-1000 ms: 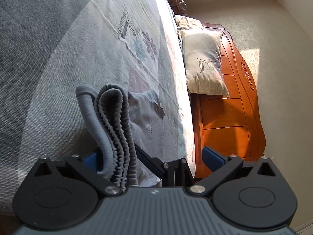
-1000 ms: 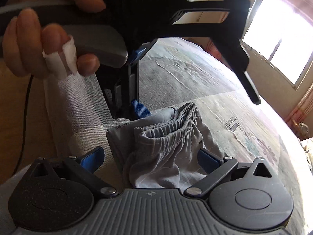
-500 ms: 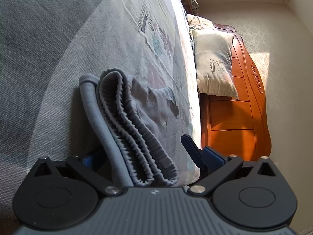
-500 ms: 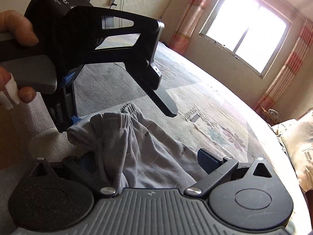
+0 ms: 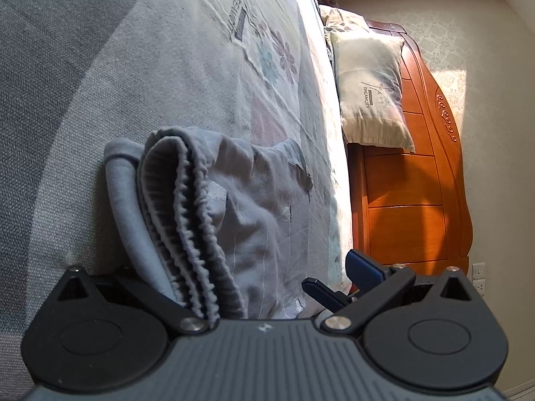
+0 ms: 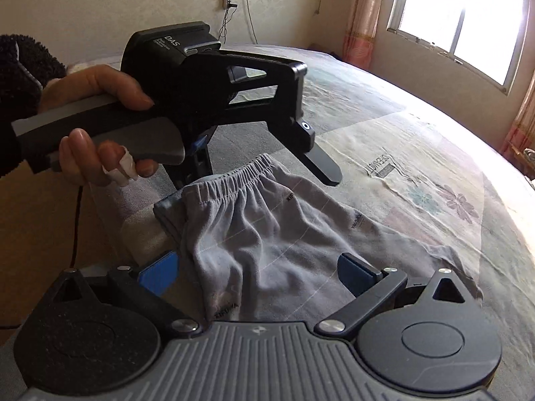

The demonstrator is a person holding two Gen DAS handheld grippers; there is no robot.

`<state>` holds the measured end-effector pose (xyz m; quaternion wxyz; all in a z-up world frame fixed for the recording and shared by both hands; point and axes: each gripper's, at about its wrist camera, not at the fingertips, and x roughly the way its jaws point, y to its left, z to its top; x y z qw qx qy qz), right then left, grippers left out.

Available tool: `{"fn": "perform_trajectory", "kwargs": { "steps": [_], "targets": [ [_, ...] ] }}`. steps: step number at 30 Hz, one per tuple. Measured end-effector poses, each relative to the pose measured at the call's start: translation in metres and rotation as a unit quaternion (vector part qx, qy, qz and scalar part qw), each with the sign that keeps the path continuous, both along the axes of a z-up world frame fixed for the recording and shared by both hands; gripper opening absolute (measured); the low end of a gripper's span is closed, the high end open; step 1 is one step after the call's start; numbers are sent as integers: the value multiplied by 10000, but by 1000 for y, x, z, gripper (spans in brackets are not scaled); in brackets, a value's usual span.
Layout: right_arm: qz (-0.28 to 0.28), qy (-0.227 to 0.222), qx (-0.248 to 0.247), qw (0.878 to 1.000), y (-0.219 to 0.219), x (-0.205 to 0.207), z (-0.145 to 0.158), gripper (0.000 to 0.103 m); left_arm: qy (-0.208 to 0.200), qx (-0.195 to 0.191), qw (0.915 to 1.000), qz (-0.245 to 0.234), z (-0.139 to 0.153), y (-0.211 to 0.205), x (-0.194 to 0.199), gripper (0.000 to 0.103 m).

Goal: Fold clothes
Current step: 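Move the open right gripper to the hem of a grey pants leg, then close the right gripper on the pants leg hem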

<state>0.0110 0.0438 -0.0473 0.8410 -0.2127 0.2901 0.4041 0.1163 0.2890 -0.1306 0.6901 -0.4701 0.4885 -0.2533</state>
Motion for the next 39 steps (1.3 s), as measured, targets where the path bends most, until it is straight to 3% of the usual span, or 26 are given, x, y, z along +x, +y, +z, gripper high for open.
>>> {"fn": "perform_trajectory", "kwargs": {
  "steps": [7,12,16,19,22,25,29,33,39],
  "targets": [
    [-816,201,59,9964,-63,19,4,103,85,137,9997,-157,2,1,0,102],
    [-1543,737,799,9820,-115,51,13,103,13,234,9995,-226,4,-3,1,102],
    [-2024,1455,1577,9555,-168,93,4,103,-79,213,9996,-165,3,-2,-2,102],
    [-2353,2255,2067,9225,-199,126,-16,103,-240,289,9991,-182,4,-3,-7,101],
    [-2503,2945,2443,8893,-217,147,-36,103,-314,346,9988,-159,4,2,-11,92],
    [-2194,3703,2715,8608,-215,163,-54,103,-283,335,9990,-50,0,9,-14,80],
    [-1981,3768,2873,8581,-199,185,-59,103,-251,324,9992,36,-4,14,-16,70],
    [-2020,4073,3234,8299,-197,204,-66,103,-277,335,9990,42,-5,15,-17,66],
    [-1685,4532,3114,8181,-210,182,-66,103,-232,325,9992,82,-10,21,-18,53]
  ]
}}
